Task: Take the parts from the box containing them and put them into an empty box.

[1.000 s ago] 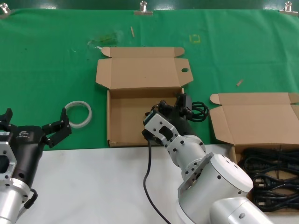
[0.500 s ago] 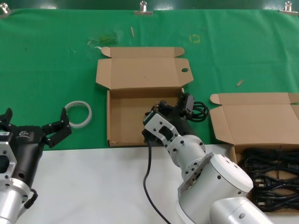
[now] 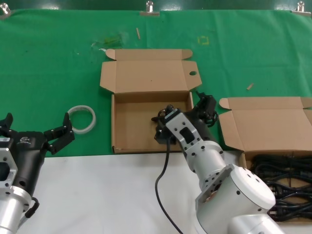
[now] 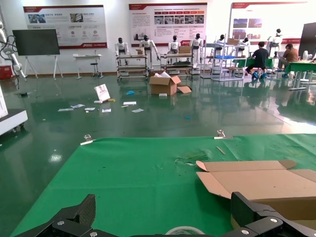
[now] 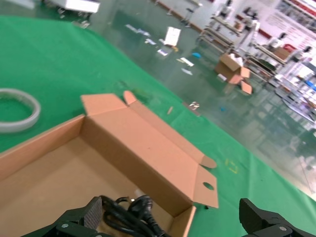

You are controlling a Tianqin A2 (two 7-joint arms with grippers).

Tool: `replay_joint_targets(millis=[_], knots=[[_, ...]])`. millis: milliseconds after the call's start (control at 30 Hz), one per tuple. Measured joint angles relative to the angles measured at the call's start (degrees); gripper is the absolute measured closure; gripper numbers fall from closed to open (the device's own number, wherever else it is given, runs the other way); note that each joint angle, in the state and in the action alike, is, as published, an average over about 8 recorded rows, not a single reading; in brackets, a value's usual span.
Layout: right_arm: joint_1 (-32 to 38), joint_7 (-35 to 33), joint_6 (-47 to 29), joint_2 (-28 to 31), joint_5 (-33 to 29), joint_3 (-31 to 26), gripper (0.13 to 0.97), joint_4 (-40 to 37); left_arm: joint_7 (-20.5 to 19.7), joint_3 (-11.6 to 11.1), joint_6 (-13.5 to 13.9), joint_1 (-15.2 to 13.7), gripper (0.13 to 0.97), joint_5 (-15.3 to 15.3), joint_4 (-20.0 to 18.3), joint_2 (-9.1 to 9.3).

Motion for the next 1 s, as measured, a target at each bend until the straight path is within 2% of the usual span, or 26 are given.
replay_joint_targets(millis=[1000], knots=[[-10.43, 33.67, -13.60, 0.00, -19.39, 14.29, 0.129, 6.67, 0.01, 0.00, 0.00, 0.00, 0.132, -0.01, 0.00, 0.00]])
